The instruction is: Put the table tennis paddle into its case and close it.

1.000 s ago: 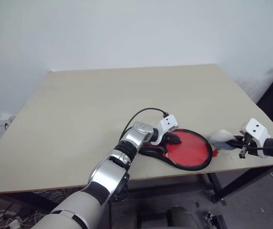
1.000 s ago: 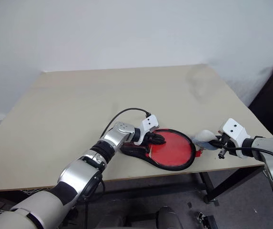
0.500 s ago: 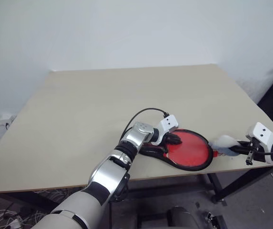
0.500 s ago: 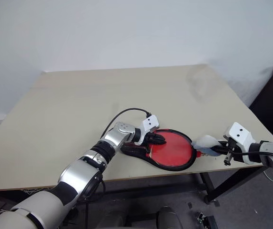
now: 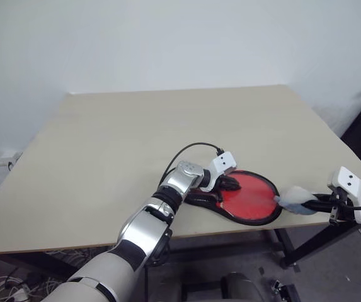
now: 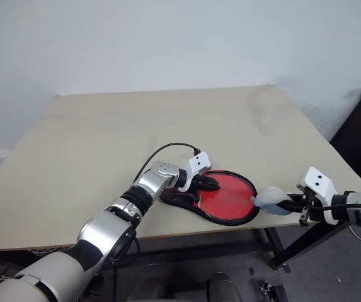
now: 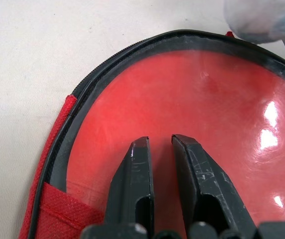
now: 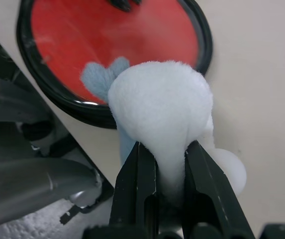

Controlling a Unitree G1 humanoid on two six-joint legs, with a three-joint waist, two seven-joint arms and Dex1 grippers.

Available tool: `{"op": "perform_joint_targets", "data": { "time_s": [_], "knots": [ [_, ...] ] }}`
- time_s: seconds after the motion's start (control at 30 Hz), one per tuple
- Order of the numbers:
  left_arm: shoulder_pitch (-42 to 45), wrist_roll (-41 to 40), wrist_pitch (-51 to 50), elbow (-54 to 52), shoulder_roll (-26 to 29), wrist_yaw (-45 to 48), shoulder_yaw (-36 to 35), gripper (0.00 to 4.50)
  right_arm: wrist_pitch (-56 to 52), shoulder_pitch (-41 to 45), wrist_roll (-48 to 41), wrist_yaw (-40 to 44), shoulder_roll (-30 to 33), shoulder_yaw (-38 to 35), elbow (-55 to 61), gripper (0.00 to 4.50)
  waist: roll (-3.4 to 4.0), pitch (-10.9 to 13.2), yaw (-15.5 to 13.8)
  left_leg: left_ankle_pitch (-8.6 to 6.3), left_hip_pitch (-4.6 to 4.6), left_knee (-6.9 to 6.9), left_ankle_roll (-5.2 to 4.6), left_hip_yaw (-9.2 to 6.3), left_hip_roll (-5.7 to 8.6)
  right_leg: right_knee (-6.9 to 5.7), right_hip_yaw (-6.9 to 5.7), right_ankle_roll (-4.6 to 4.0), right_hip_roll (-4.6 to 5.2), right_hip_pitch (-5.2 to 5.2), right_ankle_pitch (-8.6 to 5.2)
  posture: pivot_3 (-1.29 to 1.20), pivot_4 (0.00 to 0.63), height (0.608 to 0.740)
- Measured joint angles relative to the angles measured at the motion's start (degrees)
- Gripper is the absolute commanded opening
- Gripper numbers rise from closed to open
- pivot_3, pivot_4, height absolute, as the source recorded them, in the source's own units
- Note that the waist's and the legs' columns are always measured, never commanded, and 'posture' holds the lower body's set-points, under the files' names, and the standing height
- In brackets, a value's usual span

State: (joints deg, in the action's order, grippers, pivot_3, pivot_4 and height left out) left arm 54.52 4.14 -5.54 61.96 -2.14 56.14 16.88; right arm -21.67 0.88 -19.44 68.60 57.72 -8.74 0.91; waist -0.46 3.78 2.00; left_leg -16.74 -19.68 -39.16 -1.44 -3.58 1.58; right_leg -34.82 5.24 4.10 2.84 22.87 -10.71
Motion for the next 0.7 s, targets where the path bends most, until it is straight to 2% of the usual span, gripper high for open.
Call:
{"op": "perform_joint_targets", "data": {
  "time_s": [0.7],
  "knots": [
    [0.59, 0.00, 0.67, 1.45, -0.54, -0.53, -0.08, 0.66, -4.62, -3.77, -3.64, 6.41, 1.76, -0.19, 7.20, 0.14, -0.01, -0.01, -0.28, -0.01, 0.05, -0.02, 0.01, -0.01, -0.01, 0.02, -0.03, 0.01, 0.00, -0.06, 0.00, 0.00, 0.000, 0.740]
  ]
}}
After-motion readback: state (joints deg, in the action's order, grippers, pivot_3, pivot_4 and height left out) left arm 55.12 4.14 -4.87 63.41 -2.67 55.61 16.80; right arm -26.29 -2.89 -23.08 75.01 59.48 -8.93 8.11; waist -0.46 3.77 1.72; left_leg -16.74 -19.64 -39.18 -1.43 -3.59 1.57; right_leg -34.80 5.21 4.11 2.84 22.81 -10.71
